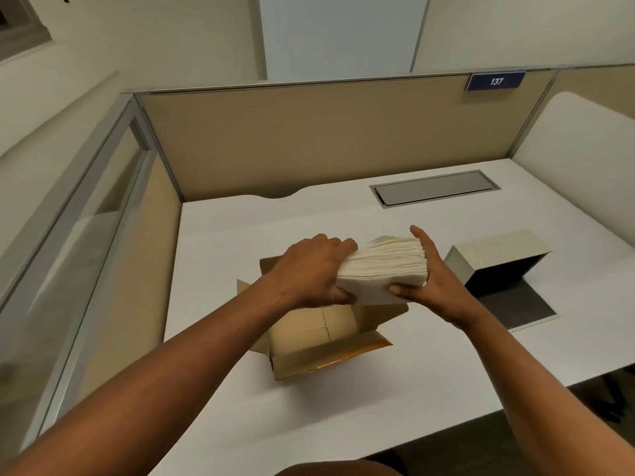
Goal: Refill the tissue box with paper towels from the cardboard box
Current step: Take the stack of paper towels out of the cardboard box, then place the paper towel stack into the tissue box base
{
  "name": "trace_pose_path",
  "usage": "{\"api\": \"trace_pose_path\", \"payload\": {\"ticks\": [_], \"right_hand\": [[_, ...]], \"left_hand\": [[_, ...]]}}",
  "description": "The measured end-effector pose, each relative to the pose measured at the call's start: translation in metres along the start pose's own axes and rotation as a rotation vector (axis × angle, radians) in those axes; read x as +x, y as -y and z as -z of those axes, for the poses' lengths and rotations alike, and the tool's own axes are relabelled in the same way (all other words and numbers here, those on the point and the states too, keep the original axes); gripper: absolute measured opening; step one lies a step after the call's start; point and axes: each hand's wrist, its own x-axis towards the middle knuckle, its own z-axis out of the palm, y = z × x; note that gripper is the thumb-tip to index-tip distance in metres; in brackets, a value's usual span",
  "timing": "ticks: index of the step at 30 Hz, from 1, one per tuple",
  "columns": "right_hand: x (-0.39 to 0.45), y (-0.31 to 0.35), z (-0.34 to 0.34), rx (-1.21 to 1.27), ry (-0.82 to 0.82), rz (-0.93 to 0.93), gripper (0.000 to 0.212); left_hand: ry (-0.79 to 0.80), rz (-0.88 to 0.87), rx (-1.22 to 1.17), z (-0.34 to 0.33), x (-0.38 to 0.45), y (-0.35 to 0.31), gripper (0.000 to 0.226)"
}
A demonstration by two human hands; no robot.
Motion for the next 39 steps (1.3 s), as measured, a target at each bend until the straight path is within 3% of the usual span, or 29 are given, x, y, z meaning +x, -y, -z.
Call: {"api": "trace_pose_path", "payload": {"ticks": [11,26,29,34,39], "right_hand": [[-0.049,-0.045,0.075,0.185,-0.132,-0.025,0.060],[-0.097,-0.118,0.210,0.243,-0.052,-0.134,0.050],[-0.100,-0.126,0.226,0.295,-0.043,-0.174,0.044],[-0.098,-0.140,0.246,0.384,-0.026,-0.243,0.044],[-0.085,-0.154,0.272,0.447,-0.029,-0.336,0.042]], "left_hand": [[0.121,-0.024,-0.046,-0.018,0.055,-0.081,0.072],[0.464,0.234,-0.423,-0.073,0.132,-0.172,0.098],[0.528,0.286,-0.576,-0.076,0.139,-0.177,0.091],[0.649,0.428,-1.058,-0.088,0.154,-0.172,0.062],[0.542,0.604,-1.516,-0.118,0.174,-0.163,0.049]]}}
